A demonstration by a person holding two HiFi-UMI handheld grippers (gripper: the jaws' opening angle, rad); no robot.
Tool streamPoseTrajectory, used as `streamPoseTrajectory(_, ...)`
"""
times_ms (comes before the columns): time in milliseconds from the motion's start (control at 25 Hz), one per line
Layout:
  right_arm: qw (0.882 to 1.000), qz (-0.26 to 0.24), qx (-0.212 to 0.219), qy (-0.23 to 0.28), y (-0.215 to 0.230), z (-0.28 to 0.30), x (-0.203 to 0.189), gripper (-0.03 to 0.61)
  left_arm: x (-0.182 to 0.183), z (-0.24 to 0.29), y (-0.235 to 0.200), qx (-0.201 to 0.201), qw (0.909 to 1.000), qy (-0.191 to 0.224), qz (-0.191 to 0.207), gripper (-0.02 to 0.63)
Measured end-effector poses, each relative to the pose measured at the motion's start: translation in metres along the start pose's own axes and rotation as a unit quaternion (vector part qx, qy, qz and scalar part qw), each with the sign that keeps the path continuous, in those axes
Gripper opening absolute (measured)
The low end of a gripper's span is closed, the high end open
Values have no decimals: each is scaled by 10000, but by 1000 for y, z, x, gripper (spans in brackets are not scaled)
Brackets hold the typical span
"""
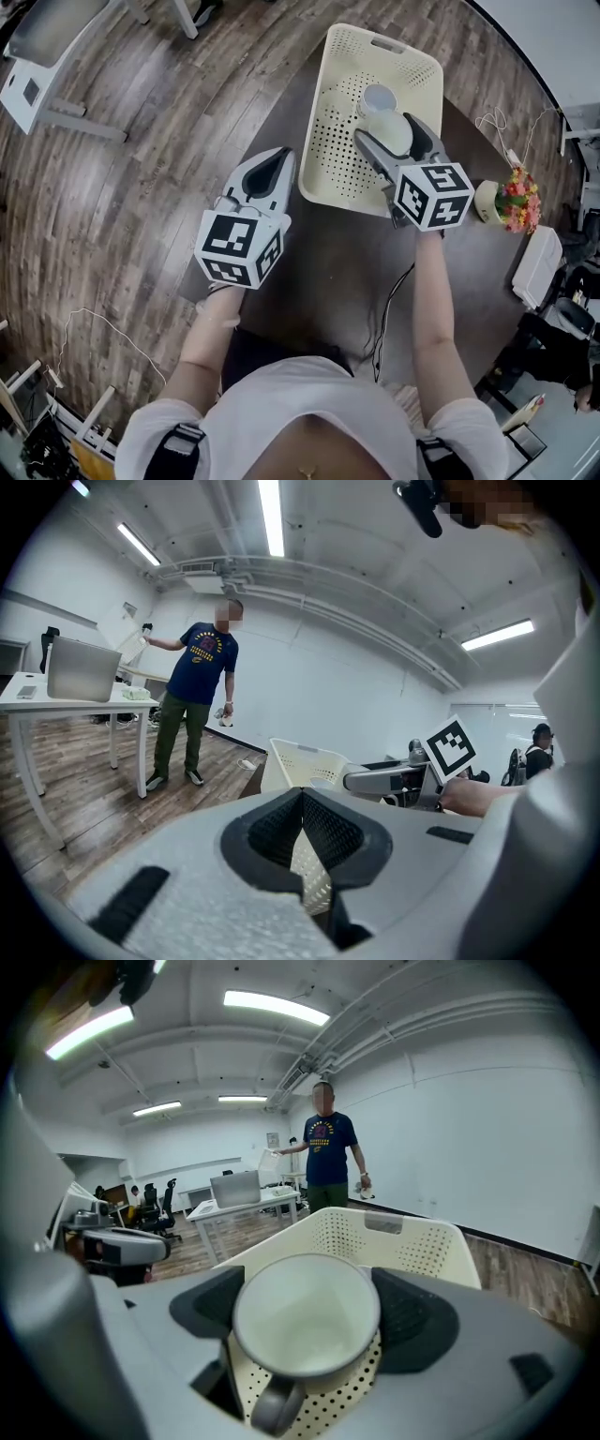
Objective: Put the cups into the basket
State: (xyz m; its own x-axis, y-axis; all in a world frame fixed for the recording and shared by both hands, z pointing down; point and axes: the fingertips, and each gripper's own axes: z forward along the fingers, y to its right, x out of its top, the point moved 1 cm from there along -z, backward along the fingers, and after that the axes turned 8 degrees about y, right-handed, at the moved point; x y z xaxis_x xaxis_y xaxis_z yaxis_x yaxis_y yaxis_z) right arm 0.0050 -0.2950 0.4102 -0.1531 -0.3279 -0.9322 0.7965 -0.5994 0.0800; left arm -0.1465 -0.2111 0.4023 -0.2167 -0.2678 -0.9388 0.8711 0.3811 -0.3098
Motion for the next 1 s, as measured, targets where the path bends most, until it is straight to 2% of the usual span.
streamPoseTrajectory(160, 9970, -225, 740, 78, -9, 11, 1, 428, -3, 3, -5, 60, 10000, -10, -19, 11)
streamPoseTrajectory(320, 9874, -542, 1467, 227, -15, 19, 1, 428, -9, 7, -6, 87, 9999, -43, -50, 11)
streamPoseTrajectory(480, 9761, -700, 2052, 157, -30, 26, -10, 428, -12, 8, -9, 93, 9999, -85, -76, 11)
streamPoseTrajectory(680, 9656, -841, 2456, -129, -47, 33, -33, 428, -15, 8, -15, 107, 9998, -128, -97, 11)
streamPoseTrajectory(1000, 9522, -1162, 2762, -588, -62, 36, -67, 428, -20, 11, -15, 90, 9997, -174, -135, 11)
